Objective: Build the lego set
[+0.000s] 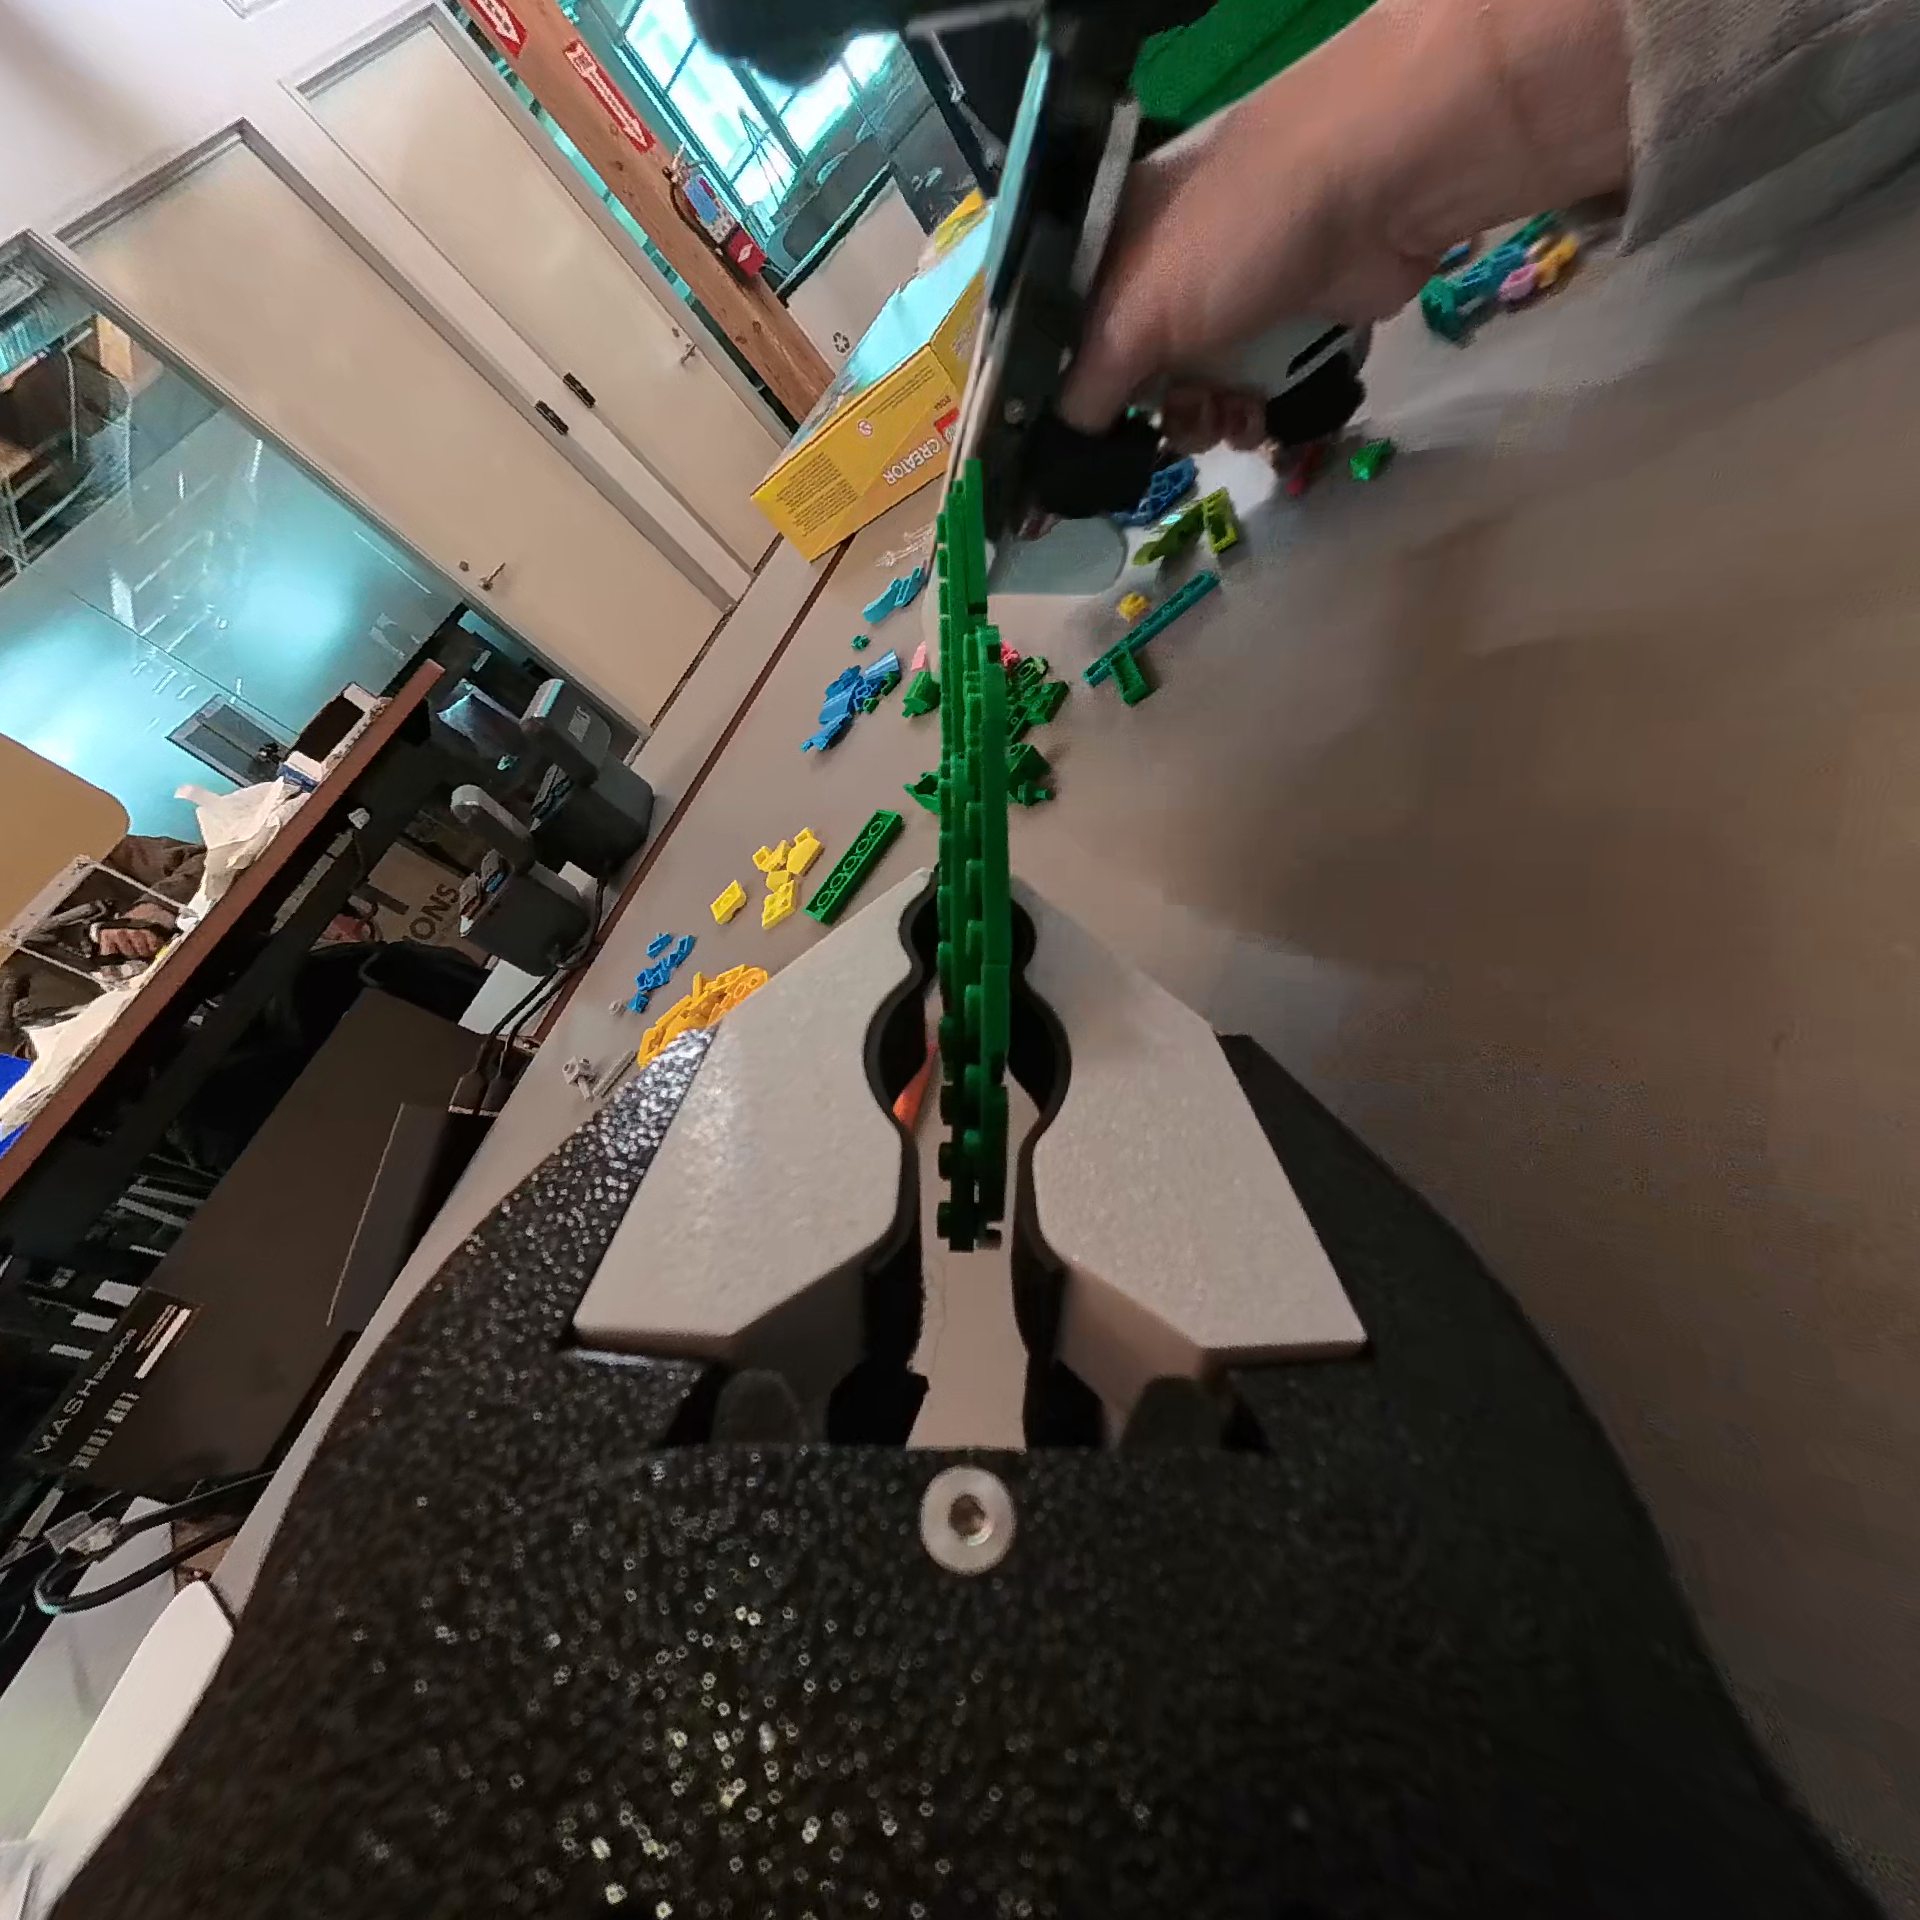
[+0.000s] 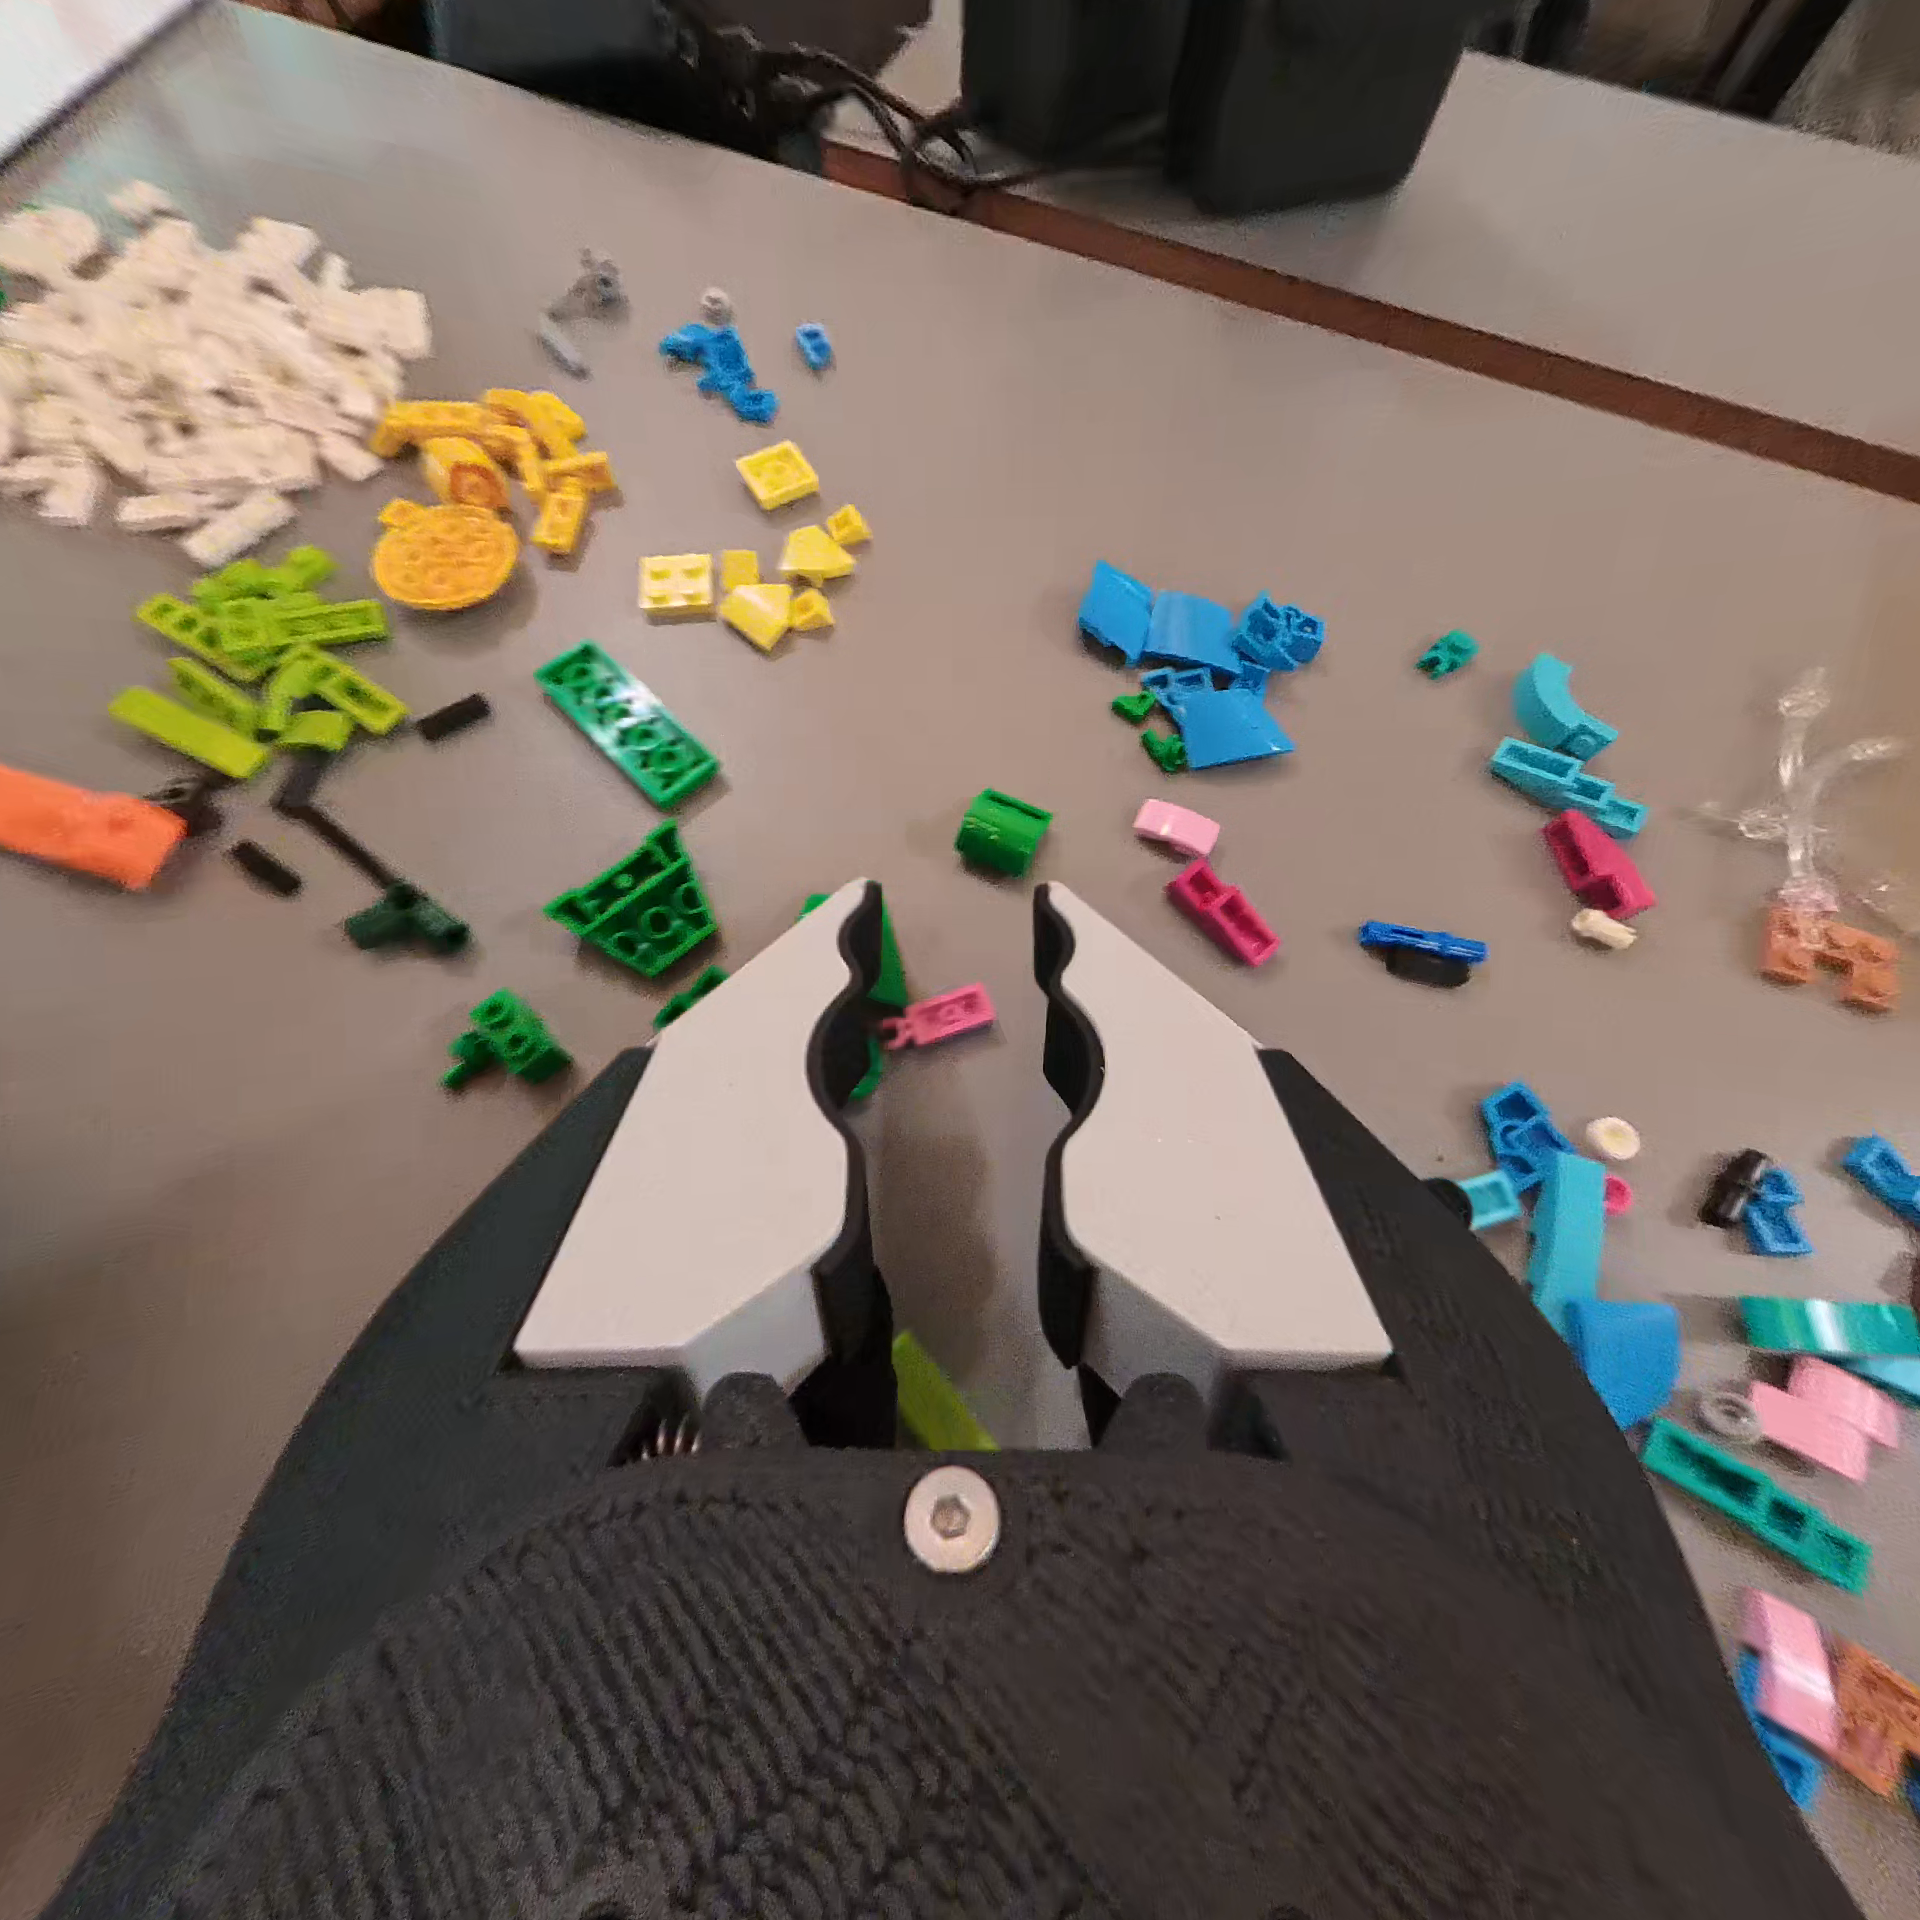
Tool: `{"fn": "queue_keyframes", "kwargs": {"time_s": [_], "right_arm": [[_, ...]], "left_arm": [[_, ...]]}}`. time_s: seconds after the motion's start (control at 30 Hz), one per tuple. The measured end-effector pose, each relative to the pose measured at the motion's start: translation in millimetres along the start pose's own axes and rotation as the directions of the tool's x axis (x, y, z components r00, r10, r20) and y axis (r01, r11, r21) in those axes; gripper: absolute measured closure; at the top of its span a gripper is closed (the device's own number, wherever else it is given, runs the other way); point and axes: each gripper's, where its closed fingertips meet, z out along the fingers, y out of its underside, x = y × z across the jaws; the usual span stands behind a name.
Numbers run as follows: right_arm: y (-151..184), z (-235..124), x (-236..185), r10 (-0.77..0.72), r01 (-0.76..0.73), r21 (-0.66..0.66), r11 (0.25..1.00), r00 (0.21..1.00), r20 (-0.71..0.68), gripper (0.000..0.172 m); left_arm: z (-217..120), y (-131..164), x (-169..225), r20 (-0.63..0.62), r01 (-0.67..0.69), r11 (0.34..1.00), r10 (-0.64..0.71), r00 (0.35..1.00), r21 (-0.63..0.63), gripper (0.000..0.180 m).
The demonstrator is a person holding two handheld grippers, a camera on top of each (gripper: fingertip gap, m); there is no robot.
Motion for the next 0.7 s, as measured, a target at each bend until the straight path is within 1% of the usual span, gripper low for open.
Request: {"fn": "queue_keyframes", "kwargs": {"time_s": [0.07, 0.2, 0.3, 0.37, 0.43, 0.47, 0.5, 0.53, 0.57, 0.6, 0.63, 0.67, 0.7], "right_arm": [[0, 7, 9, -0.023, 0.021, -0.049, 0.999, 0.999, -0.039, 0.144], [-1, 18, 3, 0.030, -0.029, -0.098, 0.995, 1.000, 0.006, 0.145], [1, 23, 10, -0.007, 0.003, -0.123, 0.992, 0.999, -0.033, 0.147], [-1, 24, 12, -0.037, 0.032, -0.112, 0.993, 0.999, -0.037, 0.155], [-7, 20, 9, -0.078, 0.077, -0.072, 0.994, 0.997, -0.007, 0.156], [-14, 14, 2, -0.074, 0.075, -0.025, 0.997, 0.996, 0.044, 0.156], [-23, 7, -8, -0.029, 0.025, 0.030, 0.999, 0.991, 0.133, 0.156], [-35, -4, -22, 0.044, -0.069, 0.081, 0.994, 0.962, 0.271, 0.156], [-47, -18, -38, 0.122, -0.186, 0.112, 0.976, 0.896, 0.428, 0.156], [-58, -33, -50, 0.189, -0.297, 0.107, 0.949, 0.805, 0.562, 0.156], [-65, -48, -60, 0.214, -0.365, 0.090, 0.927, 0.709, 0.672, 0.156], [-70, -59, -67, 0.217, -0.401, 0.079, 0.913, 0.640, 0.737, 0.156], [-72, -67, -72, 0.209, -0.410, 0.074, 0.909, 0.602, 0.771, 0.156]], "left_arm": [[-1, 0, 0, 0.002, 0.000, 1.000, 0.000, 1.000, 0.003, 0.174], [-1, -1, 1, 0.000, -0.006, 1.000, 0.006, 1.000, 0.003, 0.175], [-1, 0, 1, -0.001, -0.013, 1.000, 0.013, 1.000, 0.001, 0.175], [-1, 0, 2, -0.002, -0.014, 1.000, 0.014, 1.000, -0.001, 0.175], [-1, 0, 1, 0.000, -0.013, 1.000, 0.013, 1.000, 0.000, 0.175], [-1, 0, 1, 0.002, -0.011, 1.000, 0.011, 1.000, 0.001, 0.175], [-1, -1, 0, 0.005, -0.010, 1.000, 0.010, 1.000, 0.002, 0.175], [-1, -1, -1, 0.008, -0.007, 1.000, 0.007, 1.000, 0.004, 0.175], [-2, -1, -1, 0.010, -0.003, 1.000, 0.003, 1.000, 0.007, 0.175], [-3, -2, -2, 0.012, -0.001, 1.000, 0.001, 1.000, 0.010, 0.175], [-3, -2, -2, 0.014, -0.004, 1.000, 0.004, 1.000, 0.013, 0.175], [-4, -2, -2, 0.016, -0.017, 1.000, 0.017, 1.000, 0.012, 0.175], [-5, -2, -3, 0.022, -0.039, 0.999, 0.039, 0.999, 0.008, 0.175]]}}
